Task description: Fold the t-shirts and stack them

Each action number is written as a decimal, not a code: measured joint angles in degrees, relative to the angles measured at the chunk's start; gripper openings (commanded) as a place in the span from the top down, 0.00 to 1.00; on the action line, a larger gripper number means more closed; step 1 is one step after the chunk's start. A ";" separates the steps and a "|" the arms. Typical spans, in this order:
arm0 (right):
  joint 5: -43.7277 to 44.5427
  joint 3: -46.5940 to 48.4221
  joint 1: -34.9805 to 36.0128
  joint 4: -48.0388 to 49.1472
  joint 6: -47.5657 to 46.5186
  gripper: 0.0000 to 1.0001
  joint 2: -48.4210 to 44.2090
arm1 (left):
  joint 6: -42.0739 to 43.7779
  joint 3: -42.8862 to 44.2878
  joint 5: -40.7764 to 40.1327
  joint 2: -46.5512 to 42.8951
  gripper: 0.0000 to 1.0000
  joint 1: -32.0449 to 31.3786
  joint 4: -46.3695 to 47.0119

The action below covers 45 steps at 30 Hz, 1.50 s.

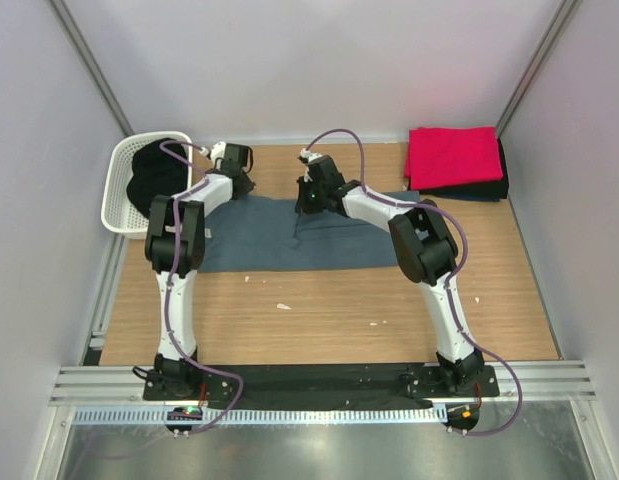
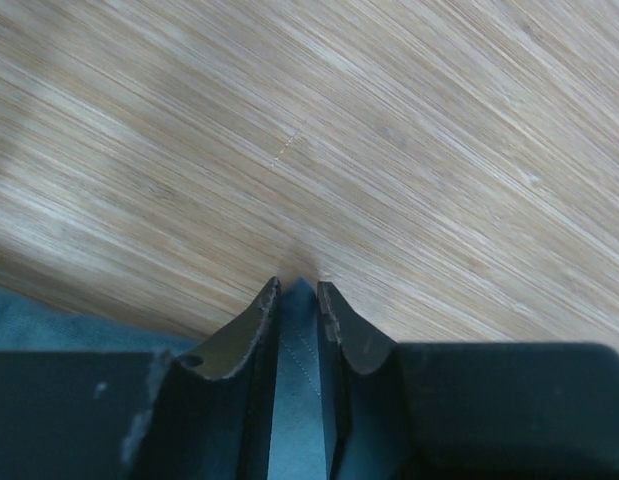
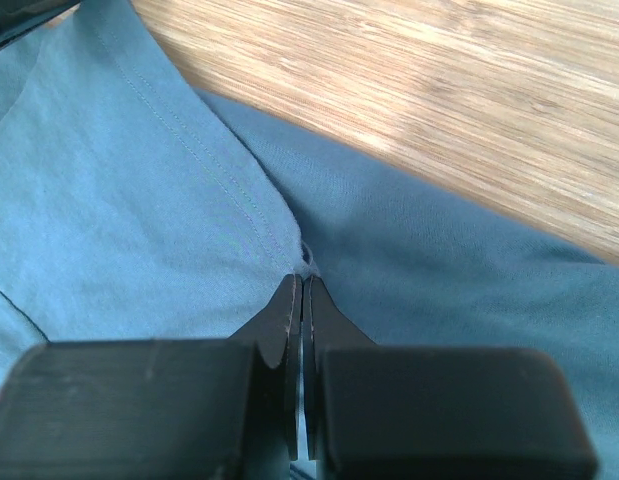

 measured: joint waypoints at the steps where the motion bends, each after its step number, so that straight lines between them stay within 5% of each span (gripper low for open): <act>1: 0.02 0.00 0.00 0.00 0.00 0.99 0.00 | 0.02 0.00 -0.04 0.04 0.81 -0.02 -0.02; 6: 0.04 0.00 0.00 0.00 0.00 0.99 0.00 | 0.35 0.00 0.02 0.11 1.00 -0.02 -0.13; 24: 0.00 0.00 0.00 0.00 0.68 0.99 0.00 | 3.21 -1.90 0.00 -7.04 1.00 -0.02 -1.27; 45: 0.44 -0.74 0.00 -0.48 0.85 0.99 0.00 | 2.25 -24.37 -2.16 -25.44 1.00 -2.10 -1.36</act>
